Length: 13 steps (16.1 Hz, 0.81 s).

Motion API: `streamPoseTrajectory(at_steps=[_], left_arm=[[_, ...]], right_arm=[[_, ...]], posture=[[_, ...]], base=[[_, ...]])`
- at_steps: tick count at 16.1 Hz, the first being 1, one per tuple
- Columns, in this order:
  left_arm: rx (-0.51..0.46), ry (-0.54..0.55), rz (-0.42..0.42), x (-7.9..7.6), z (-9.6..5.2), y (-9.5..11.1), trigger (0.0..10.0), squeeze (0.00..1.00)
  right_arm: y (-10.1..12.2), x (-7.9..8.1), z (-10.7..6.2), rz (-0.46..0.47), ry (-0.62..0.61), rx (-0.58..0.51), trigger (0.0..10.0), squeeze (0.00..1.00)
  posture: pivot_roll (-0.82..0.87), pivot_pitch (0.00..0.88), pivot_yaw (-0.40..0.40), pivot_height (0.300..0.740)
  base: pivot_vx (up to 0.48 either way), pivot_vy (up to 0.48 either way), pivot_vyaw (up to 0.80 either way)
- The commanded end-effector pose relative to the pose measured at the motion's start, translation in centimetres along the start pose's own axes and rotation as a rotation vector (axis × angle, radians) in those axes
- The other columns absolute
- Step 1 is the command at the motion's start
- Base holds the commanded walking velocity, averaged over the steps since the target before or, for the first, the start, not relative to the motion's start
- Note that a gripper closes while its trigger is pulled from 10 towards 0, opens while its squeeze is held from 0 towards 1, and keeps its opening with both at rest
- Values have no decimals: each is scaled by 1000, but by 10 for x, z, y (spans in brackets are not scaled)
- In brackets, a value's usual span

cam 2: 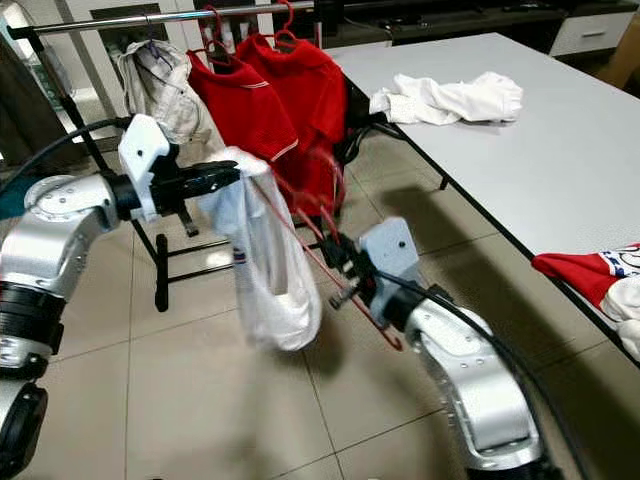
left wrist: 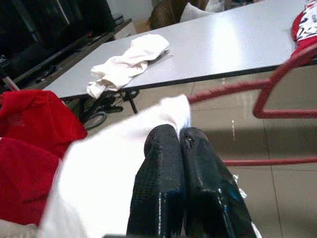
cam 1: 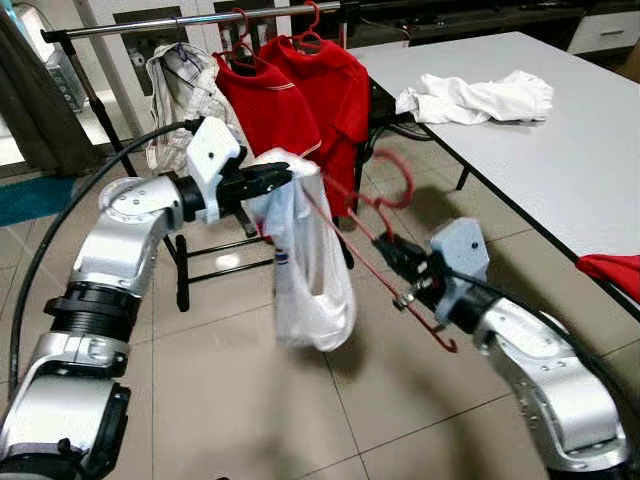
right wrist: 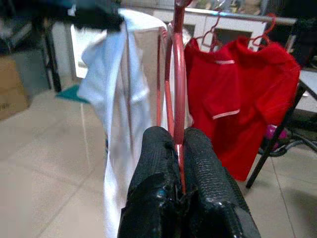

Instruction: Hang hanger

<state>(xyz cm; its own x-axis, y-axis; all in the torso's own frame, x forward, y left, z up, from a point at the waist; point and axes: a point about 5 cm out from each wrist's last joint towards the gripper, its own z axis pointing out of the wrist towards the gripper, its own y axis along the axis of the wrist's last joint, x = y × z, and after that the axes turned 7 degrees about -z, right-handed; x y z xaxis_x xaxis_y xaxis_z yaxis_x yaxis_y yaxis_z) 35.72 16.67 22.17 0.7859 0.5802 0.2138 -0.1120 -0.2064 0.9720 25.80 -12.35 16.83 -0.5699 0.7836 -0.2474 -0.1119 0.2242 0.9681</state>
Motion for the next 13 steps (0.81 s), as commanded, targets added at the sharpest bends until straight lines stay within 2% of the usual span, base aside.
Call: streamPoseTrajectory(at_steps=[1,2,4,8,11,13], left_arm=[[-12,13,29,0,3,7,0,0],[-53,88,58,-1,11,9,0,0],[-91,71,94,-7,17,16,0,0],[-142,31,127,-13,17,26,0,0],[-117,12,137,-12,13,25,0,0],[-102,85,129,-4,9,24,0,0]], right_arm=[[9,-4,2,8,-42,-30,10000,0],[10,12,10,42,-19,-36,10000,0],[6,24,14,21,20,-14,10000,0],[-2,26,16,-55,57,50,10000,0],[-6,24,16,-67,45,70,10000,0],[-16,20,13,-65,37,152,10000,0]], posture=[[-136,0,92,740],[-137,0,94,740],[-137,0,94,740],[-130,0,83,740],[-130,0,81,740],[-131,0,79,740]], base=[[0,0,0],[0,0,0],[0,0,0],[0,0,0],[0,0,0],[0,0,0]])
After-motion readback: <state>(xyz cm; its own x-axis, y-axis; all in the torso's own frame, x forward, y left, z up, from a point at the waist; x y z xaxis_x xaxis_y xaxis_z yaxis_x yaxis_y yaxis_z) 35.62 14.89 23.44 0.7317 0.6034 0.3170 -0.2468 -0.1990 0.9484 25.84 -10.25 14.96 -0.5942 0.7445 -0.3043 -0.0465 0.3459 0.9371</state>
